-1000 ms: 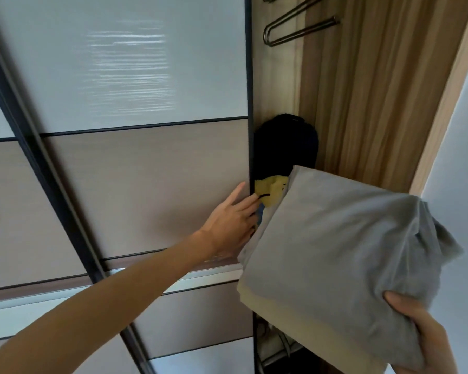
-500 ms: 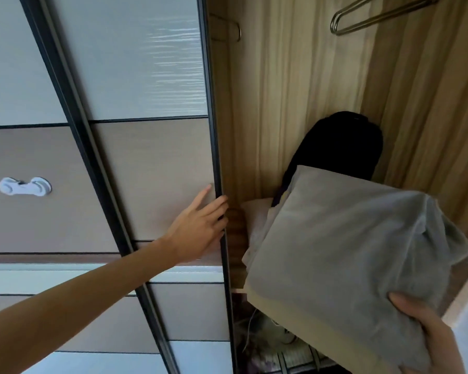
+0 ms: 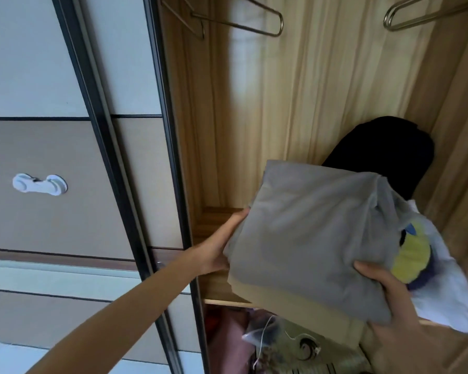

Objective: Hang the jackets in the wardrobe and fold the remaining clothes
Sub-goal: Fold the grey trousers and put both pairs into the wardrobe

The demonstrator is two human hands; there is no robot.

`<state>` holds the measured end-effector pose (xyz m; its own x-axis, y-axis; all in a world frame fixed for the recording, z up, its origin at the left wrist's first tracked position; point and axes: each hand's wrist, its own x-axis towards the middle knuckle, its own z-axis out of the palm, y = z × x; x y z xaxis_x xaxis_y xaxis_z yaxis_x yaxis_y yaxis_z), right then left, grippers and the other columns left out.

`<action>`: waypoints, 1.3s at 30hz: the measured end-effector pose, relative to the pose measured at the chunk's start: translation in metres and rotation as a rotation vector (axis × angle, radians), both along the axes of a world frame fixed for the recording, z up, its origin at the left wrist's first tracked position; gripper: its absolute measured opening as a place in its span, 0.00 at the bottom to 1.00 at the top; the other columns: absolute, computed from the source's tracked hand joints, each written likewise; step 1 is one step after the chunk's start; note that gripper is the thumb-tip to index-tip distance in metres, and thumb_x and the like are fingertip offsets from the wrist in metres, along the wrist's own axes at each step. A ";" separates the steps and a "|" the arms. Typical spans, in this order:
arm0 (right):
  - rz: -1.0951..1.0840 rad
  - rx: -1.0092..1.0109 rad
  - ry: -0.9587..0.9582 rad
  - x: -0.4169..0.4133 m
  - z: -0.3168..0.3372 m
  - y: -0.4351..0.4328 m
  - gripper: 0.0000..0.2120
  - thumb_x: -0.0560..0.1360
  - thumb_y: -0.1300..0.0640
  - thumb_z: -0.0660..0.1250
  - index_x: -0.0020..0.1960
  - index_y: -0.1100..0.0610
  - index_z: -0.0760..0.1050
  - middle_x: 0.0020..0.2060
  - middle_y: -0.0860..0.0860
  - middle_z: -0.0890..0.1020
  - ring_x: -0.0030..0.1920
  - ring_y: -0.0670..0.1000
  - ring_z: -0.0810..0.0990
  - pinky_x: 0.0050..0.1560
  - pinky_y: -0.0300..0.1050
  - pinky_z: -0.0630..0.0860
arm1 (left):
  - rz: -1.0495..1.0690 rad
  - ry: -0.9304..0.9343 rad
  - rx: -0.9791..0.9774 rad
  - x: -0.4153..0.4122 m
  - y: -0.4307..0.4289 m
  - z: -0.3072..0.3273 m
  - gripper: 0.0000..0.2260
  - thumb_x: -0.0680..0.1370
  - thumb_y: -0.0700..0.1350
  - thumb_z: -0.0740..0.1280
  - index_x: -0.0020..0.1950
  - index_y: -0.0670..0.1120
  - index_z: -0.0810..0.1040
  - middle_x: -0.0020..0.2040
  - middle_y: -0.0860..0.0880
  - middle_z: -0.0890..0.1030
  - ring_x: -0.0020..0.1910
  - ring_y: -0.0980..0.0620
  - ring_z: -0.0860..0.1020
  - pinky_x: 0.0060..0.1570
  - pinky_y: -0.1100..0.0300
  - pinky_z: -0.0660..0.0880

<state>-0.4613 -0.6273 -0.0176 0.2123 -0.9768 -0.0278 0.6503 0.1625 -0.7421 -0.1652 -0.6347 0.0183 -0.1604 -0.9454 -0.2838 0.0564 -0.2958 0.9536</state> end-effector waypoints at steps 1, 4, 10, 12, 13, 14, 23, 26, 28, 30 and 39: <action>0.021 -0.017 0.039 0.010 0.005 -0.005 0.25 0.68 0.62 0.65 0.65 0.58 0.77 0.55 0.52 0.85 0.46 0.53 0.87 0.37 0.46 0.83 | 0.026 0.051 0.030 0.006 -0.005 -0.003 0.25 0.75 0.69 0.63 0.66 0.58 0.80 0.65 0.49 0.81 0.67 0.47 0.77 0.70 0.47 0.69; 0.027 0.070 0.127 0.034 0.005 -0.030 0.25 0.68 0.62 0.66 0.66 0.60 0.76 0.55 0.55 0.84 0.45 0.56 0.86 0.36 0.48 0.83 | 0.122 0.112 0.062 0.024 -0.017 -0.011 0.24 0.72 0.69 0.67 0.58 0.55 0.85 0.61 0.46 0.83 0.64 0.45 0.78 0.68 0.49 0.70; 0.072 0.054 0.181 0.077 0.003 -0.069 0.23 0.67 0.63 0.67 0.62 0.60 0.78 0.50 0.53 0.86 0.46 0.53 0.86 0.38 0.45 0.83 | 0.143 0.163 0.033 0.062 -0.029 -0.016 0.19 0.70 0.69 0.59 0.42 0.63 0.87 0.49 0.54 0.87 0.55 0.52 0.82 0.57 0.53 0.74; 0.105 0.041 0.200 0.096 0.002 -0.081 0.21 0.67 0.64 0.67 0.60 0.61 0.78 0.46 0.52 0.87 0.43 0.52 0.86 0.37 0.45 0.83 | 0.184 0.184 0.002 0.081 -0.033 -0.018 0.22 0.69 0.69 0.59 0.50 0.60 0.87 0.53 0.53 0.86 0.55 0.52 0.83 0.57 0.53 0.75; 0.129 0.047 0.196 0.107 0.002 -0.087 0.20 0.67 0.64 0.67 0.59 0.60 0.78 0.46 0.52 0.87 0.43 0.52 0.87 0.37 0.46 0.83 | 0.210 0.195 -0.017 0.090 -0.035 -0.019 0.25 0.70 0.69 0.58 0.54 0.59 0.85 0.55 0.52 0.86 0.56 0.51 0.83 0.59 0.53 0.75; 0.156 0.064 0.177 0.117 0.001 -0.095 0.19 0.68 0.64 0.66 0.59 0.60 0.78 0.46 0.52 0.87 0.43 0.53 0.87 0.37 0.46 0.84 | 0.230 0.205 -0.036 0.098 -0.038 -0.021 0.27 0.71 0.70 0.58 0.59 0.57 0.83 0.58 0.51 0.85 0.58 0.50 0.83 0.61 0.52 0.74; 0.309 0.196 0.211 0.178 -0.038 -0.183 0.20 0.69 0.62 0.66 0.61 0.62 0.77 0.48 0.55 0.86 0.45 0.54 0.86 0.42 0.48 0.83 | 0.394 0.201 -0.068 0.135 -0.083 -0.055 0.21 0.68 0.49 0.71 0.60 0.46 0.82 0.57 0.44 0.85 0.54 0.46 0.84 0.55 0.55 0.77; 0.331 0.190 0.194 0.193 -0.055 -0.205 0.18 0.68 0.63 0.67 0.58 0.64 0.78 0.47 0.55 0.86 0.45 0.54 0.86 0.41 0.47 0.83 | 0.493 0.188 -0.075 0.145 -0.104 -0.062 0.21 0.67 0.46 0.71 0.58 0.43 0.83 0.57 0.42 0.85 0.55 0.43 0.83 0.58 0.53 0.77; 0.323 0.195 0.200 0.199 -0.065 -0.224 0.16 0.68 0.63 0.66 0.55 0.64 0.79 0.50 0.56 0.86 0.46 0.55 0.86 0.43 0.49 0.82 | 0.520 0.155 -0.086 0.153 -0.121 -0.071 0.24 0.68 0.45 0.73 0.64 0.44 0.80 0.60 0.42 0.84 0.58 0.42 0.82 0.61 0.51 0.76; 0.333 0.196 0.265 0.203 -0.081 -0.243 0.19 0.69 0.62 0.68 0.60 0.64 0.79 0.55 0.57 0.84 0.51 0.56 0.85 0.48 0.51 0.81 | 0.552 0.048 -0.067 0.162 -0.140 -0.089 0.31 0.70 0.46 0.77 0.72 0.48 0.73 0.66 0.45 0.80 0.61 0.44 0.81 0.62 0.50 0.76; 0.061 -0.786 1.691 0.228 -0.170 -0.267 0.34 0.78 0.53 0.63 0.80 0.58 0.54 0.79 0.59 0.57 0.78 0.61 0.59 0.74 0.61 0.64 | 0.053 -1.626 -0.188 0.118 -0.167 -0.201 0.26 0.84 0.59 0.46 0.82 0.54 0.51 0.83 0.44 0.44 0.81 0.42 0.45 0.77 0.42 0.50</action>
